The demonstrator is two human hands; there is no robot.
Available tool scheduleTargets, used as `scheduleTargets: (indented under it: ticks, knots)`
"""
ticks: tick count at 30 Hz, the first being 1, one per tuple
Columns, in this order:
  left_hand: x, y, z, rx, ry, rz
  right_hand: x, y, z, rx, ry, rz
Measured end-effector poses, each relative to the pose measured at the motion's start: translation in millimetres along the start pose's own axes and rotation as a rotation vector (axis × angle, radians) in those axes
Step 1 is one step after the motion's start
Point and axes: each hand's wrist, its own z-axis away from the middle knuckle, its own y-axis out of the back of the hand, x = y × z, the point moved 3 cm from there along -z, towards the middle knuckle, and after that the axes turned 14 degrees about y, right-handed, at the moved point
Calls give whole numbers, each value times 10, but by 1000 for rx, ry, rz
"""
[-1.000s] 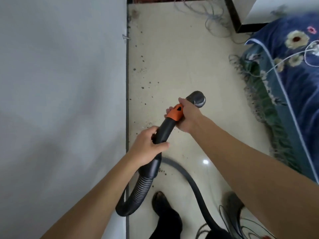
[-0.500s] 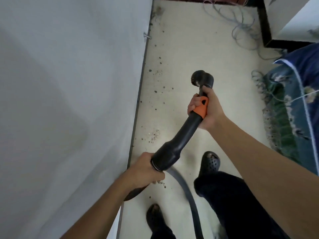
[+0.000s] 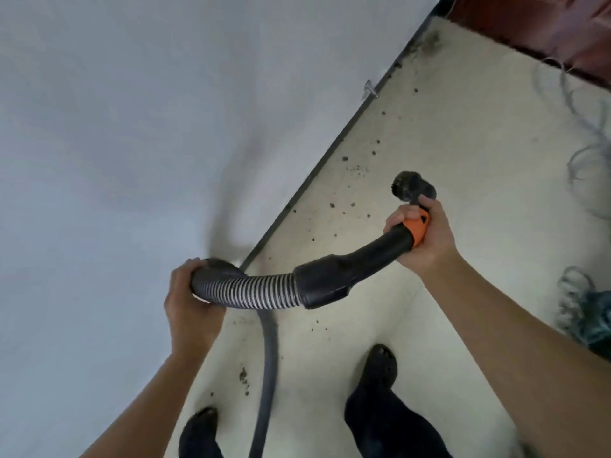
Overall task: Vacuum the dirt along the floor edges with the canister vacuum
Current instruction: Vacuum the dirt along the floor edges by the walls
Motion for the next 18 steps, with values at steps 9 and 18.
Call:
scheduleTargets:
  ticks: [9, 18]
  knots:
    - [291, 114, 714, 230, 68, 462, 40, 152, -285, 3, -340, 403]
    - [-822, 380, 2026, 42, 443, -53, 315, 461, 17, 28, -354, 789]
